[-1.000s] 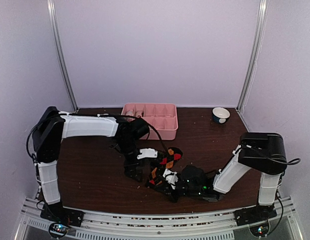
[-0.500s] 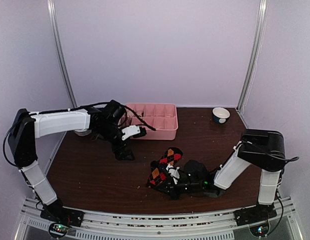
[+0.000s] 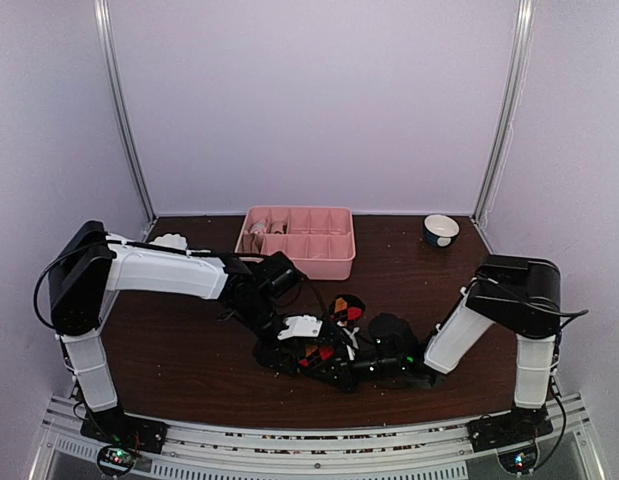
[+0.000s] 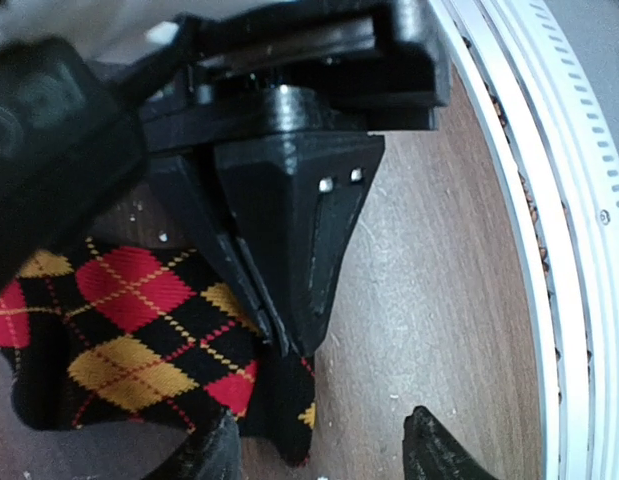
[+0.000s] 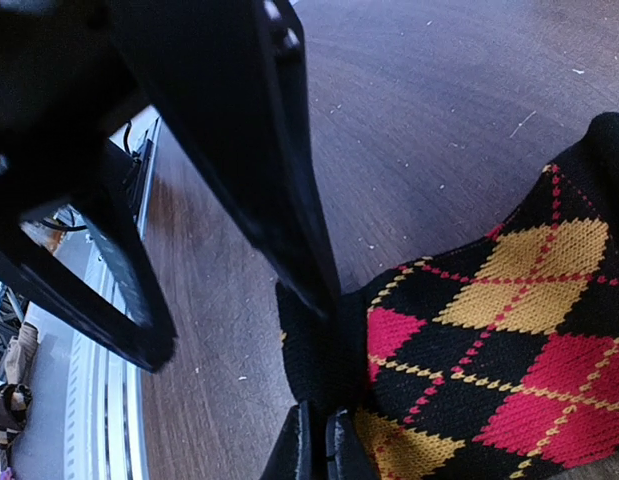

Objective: Roll the socks
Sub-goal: Roll the sock at the center of the board.

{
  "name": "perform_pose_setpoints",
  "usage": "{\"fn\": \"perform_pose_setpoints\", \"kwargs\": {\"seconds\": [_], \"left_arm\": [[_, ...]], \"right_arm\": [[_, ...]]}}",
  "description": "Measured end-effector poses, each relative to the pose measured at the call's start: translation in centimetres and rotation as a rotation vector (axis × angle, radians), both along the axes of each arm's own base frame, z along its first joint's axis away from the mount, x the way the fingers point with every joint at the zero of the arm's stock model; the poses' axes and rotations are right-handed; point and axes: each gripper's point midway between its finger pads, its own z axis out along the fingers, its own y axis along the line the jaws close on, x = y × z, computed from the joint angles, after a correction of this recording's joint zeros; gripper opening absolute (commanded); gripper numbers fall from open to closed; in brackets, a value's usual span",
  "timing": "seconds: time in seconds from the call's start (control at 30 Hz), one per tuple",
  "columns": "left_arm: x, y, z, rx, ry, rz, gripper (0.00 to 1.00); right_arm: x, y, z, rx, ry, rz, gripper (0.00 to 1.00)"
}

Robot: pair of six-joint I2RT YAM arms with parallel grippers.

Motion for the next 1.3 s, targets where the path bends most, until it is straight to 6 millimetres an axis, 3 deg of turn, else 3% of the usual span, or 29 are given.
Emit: {"fn": "perform_pose_setpoints", "kwargs": {"seconds": [0.3, 0.47, 0.53, 0.67, 0.83, 1.03, 1.3], "left_arm": [[-0.1, -0.5, -2.8, 0.013, 0.067, 0.007, 0.41], [0.5, -0.2, -3.2, 0.019, 0.100, 0.032, 0.28], [0.6, -0.2, -3.2, 0.014, 0.117, 0.032, 0.28], [0.1, -0.2, -3.0, 0.010, 0.176, 0.029, 0.43], [-0.1, -0.4, -2.1, -0.010, 0.242, 0.029, 0.48], [0.6, -0.1, -1.6, -0.031, 0.291, 0.060, 0.36], [0.4, -0.6, -1.9, -0.039, 0.324, 0.044, 0.41]], "right_arm": [[0.1, -0.1, 0.2, 0.028, 0.013, -0.016, 0.00], [0.0, -0.2, 0.3, 0.040, 0.018, -0.015, 0.00], [0.0, -0.2, 0.3, 0.040, 0.021, -0.015, 0.00], [0.0, -0.2, 0.2, 0.035, 0.022, -0.015, 0.00], [0.0, -0.2, 0.0, 0.012, 0.017, -0.009, 0.00], [0.1, -0.2, -0.2, -0.002, 0.028, -0.015, 0.00], [0.2, -0.1, -0.2, -0.002, 0.052, -0.026, 0.00]]}}
